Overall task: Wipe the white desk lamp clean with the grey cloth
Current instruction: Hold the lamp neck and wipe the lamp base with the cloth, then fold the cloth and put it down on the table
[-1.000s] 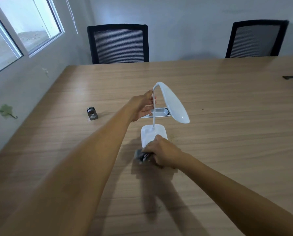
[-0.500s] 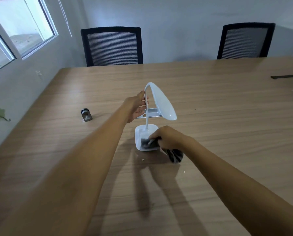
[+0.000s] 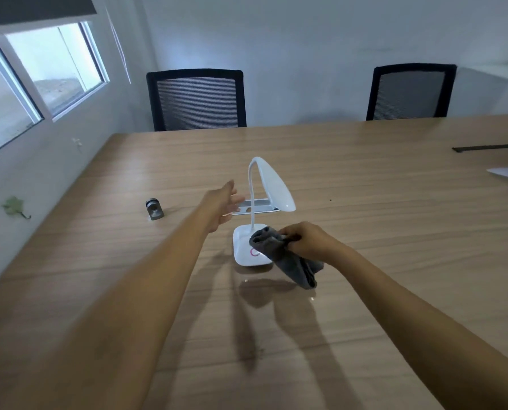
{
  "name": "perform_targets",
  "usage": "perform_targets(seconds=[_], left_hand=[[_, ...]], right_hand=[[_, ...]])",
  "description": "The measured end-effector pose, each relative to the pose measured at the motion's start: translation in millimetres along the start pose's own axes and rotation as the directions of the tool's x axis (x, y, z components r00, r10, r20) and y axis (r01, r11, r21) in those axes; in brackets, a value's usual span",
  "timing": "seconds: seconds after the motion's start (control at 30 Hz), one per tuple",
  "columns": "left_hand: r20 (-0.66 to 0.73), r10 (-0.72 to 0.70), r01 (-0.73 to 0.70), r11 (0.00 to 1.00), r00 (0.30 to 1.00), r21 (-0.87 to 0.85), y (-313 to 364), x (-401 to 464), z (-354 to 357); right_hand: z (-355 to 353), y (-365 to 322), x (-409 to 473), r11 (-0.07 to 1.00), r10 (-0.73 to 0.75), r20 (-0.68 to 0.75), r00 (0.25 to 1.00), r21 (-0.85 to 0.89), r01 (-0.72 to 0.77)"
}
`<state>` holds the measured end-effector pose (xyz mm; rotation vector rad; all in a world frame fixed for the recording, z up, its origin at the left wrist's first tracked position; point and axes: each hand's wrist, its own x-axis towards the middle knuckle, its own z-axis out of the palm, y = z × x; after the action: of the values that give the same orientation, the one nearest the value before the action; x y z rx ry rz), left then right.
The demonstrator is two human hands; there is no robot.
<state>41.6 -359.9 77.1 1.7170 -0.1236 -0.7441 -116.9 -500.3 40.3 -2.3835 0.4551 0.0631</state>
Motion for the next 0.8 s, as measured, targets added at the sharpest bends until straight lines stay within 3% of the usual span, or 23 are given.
perform_targets(seconds=[0.07, 0.17, 0.3, 0.4, 0.53, 0.67, 0.8], left_hand=[[-0.029, -0.008, 0.01, 0.997, 1.0, 0.071, -15, -9, -7], [-0.045, -0.002, 0.011, 0.982, 0.999, 0.189, -42, -26, -20], [0.088, -0.067, 0.038, 0.954, 0.994, 0.299, -75, -49, -24], [0.206, -0.158, 0.095, 0.953, 0.966, 0.287, -94, -63, -20], [0.306, -0.212, 0.152, 0.966, 0.928, 0.207, -110, -77, -23], [0.28, -0.229, 0.21, 0.973, 0.932, 0.099, -118, -87, -44], [0.198, -0.275, 0.26, 0.96, 0.941, 0.099, -126, -102, -84]], right_hand=[[-4, 1, -8, 0.969, 0.075, -0.047, 0.996, 0.237, -0.062], [0, -3, -20, 0.805, 0.208, -0.007, 0.978, 0.569, -0.167], [14, -11, -28, 0.554, 0.272, 0.11, 0.956, 0.795, -0.249], [26, -19, -32, 0.397, 0.282, 0.174, 0.943, 0.874, -0.28], [44, -33, -35, 0.342, 0.292, 0.213, 0.933, 0.887, -0.309], [63, -48, -34, 0.294, 0.288, 0.262, 0.921, 0.891, -0.345], [96, -76, -29, 0.319, 0.226, 0.333, 0.915, 0.862, -0.393]])
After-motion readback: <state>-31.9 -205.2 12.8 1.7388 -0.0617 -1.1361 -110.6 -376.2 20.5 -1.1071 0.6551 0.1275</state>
